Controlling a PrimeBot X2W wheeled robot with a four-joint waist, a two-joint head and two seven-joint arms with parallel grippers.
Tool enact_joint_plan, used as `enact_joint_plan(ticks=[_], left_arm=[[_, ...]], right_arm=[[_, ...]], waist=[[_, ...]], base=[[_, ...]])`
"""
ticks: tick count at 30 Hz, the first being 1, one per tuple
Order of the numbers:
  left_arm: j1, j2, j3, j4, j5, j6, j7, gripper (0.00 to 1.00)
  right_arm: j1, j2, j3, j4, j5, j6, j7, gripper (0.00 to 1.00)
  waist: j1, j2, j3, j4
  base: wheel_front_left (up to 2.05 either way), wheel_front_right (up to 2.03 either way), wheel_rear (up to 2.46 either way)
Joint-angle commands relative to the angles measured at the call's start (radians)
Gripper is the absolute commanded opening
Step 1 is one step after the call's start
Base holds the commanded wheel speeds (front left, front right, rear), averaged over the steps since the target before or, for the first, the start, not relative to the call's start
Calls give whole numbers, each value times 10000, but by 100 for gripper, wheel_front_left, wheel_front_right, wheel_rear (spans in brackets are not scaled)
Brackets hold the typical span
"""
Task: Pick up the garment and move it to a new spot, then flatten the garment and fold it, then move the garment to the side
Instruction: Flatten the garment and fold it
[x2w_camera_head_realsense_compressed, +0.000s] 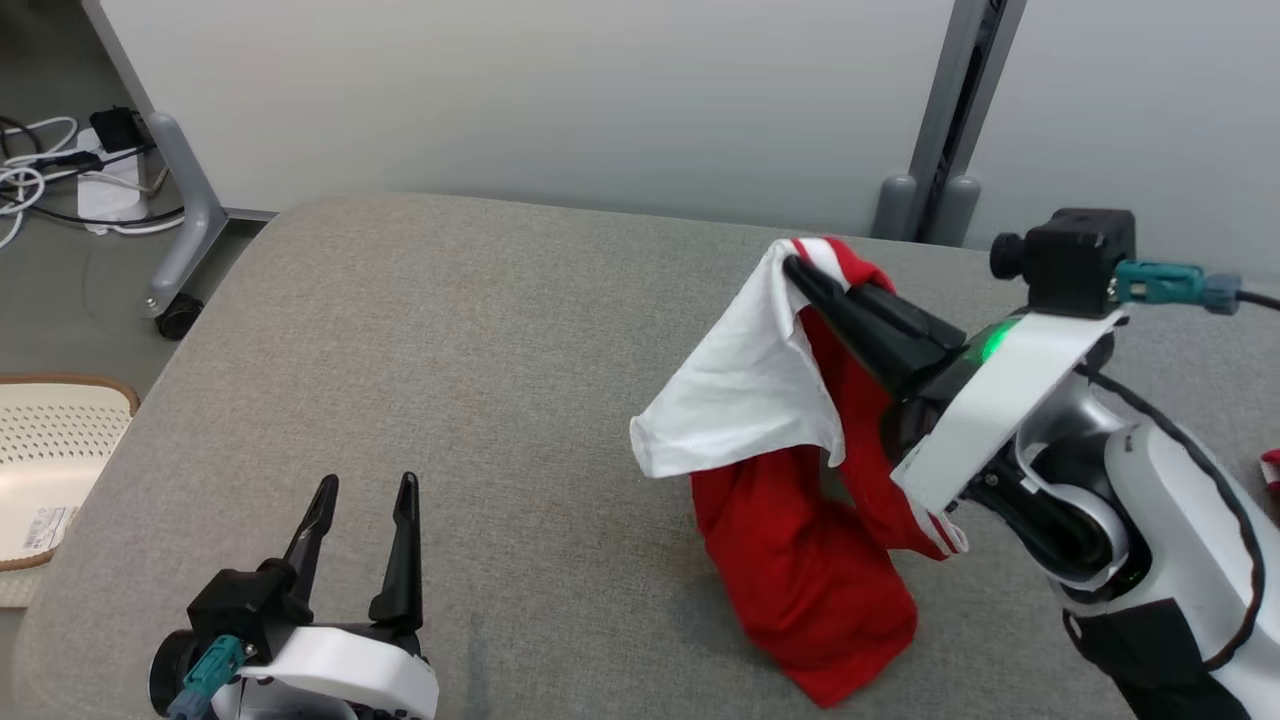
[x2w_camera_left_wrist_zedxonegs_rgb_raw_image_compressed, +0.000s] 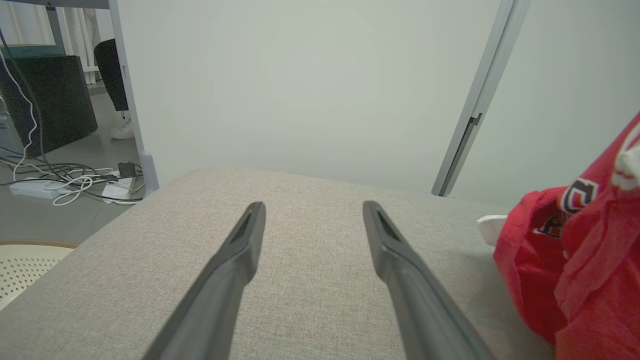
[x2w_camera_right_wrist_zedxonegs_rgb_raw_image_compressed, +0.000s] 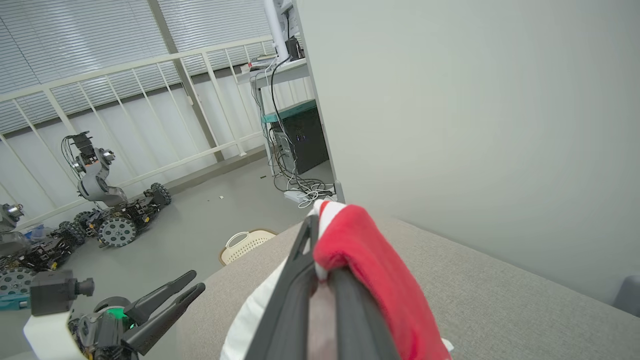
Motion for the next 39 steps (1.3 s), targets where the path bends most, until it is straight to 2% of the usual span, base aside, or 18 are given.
enact_joint_plan(ticks=[1,9,15,19,26,30,33,34,36,37,38,39], left_arm=[[-15,16,10,11,-18,-25,-30,100],[120,-6,-22,-44,-64,-47,-36,100],[73,-14,-47,-66,-77,-85,-41,100],[26,-12,-52,-83,-101,-103,-38,100],[-235,-33,-182,-62,-51,-167,9,100],[-265,-35,-222,-27,-53,-149,23,100],[-272,-22,-218,-26,-76,-147,22,100],[-277,-20,-221,-22,-84,-142,22,100],[-282,-20,-234,-12,-100,-127,21,100],[-277,-20,-238,-12,-109,-122,21,100],[-272,-21,-245,-11,-118,-113,23,100],[-267,-18,-249,-10,-126,-110,27,100]], right_arm=[[-94,-111,-80,-35,37,3,-95,0],[555,-942,-1277,-420,-40,3,-259,0],[2240,-1432,-2739,-853,-308,3,97,0],[3408,-1394,-3506,-902,-386,3,347,0],[4327,-1410,-4046,270,-668,3,199,0],[4491,-1295,-4100,1512,-676,3,48,0],[4518,-1273,-4021,1977,-668,3,4,0],[4514,-1249,-3985,2192,-651,3,-54,3],[4440,-1187,-3881,2484,-579,3,-185,34],[4400,-1177,-3819,2594,-555,3,-251,76],[4357,-1161,-3768,2703,-530,3,-293,100],[4307,-1133,-3743,2764,-493,3,-377,100]], waist=[[0,0,-27,-73],[0,0,-27,-709],[0,0,43,-1234],[0,0,148,-1583],[0,0,266,-2020],[0,0,286,-2179],[0,0,290,-2219],[0,0,292,-2237],[0,0,274,-2278],[0,0,258,-2304],[0,0,237,-2339],[0,0,213,-2375]], base=[[0,0,0],[0,0,0],[0,0,0],[0,0,0],[0,0,0],[0,0,0],[0,0,0],[0,0,0],[0,0,0],[0,0,0],[0,0,0],[0,0,0]])
